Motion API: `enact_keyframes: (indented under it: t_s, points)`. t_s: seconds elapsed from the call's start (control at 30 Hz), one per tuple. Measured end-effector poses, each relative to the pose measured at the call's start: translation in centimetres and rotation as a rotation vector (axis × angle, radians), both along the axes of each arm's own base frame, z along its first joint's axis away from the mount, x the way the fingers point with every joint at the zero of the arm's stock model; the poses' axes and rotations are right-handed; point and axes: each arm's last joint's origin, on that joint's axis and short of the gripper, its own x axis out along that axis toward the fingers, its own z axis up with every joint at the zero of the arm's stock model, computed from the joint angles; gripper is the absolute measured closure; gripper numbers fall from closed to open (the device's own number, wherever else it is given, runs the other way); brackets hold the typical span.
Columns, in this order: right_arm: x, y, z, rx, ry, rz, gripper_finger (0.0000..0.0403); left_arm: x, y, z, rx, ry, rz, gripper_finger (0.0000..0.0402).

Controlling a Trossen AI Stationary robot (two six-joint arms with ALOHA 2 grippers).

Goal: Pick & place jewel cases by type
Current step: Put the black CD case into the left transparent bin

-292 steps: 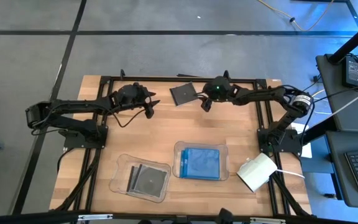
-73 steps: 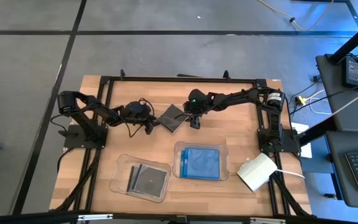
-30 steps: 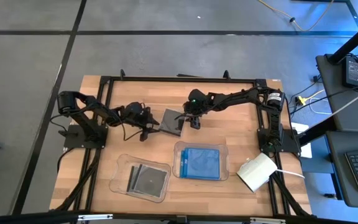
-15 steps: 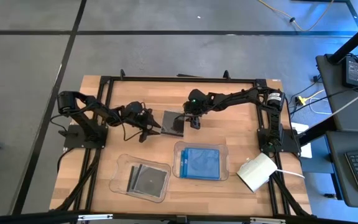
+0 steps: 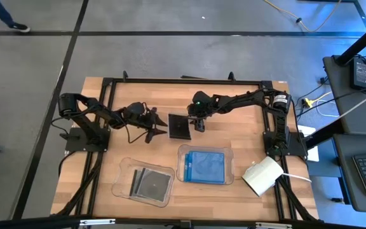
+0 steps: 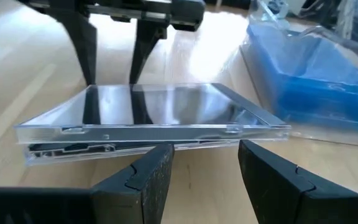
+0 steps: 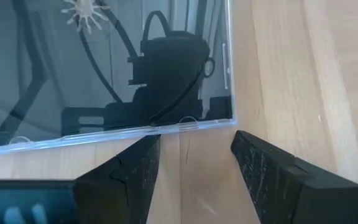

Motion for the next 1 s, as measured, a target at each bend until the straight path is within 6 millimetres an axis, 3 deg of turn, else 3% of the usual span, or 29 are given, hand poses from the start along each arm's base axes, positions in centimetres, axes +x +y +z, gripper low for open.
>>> enact_keyframes:
  t_s: [1.0]
  points:
    - [0.9, -0.2, 0.3, 0.011, -0.107, -0.043, 0.0185, 1.2, -0.7, 1.3, 0.396, -0.096, 0.068, 0.0217]
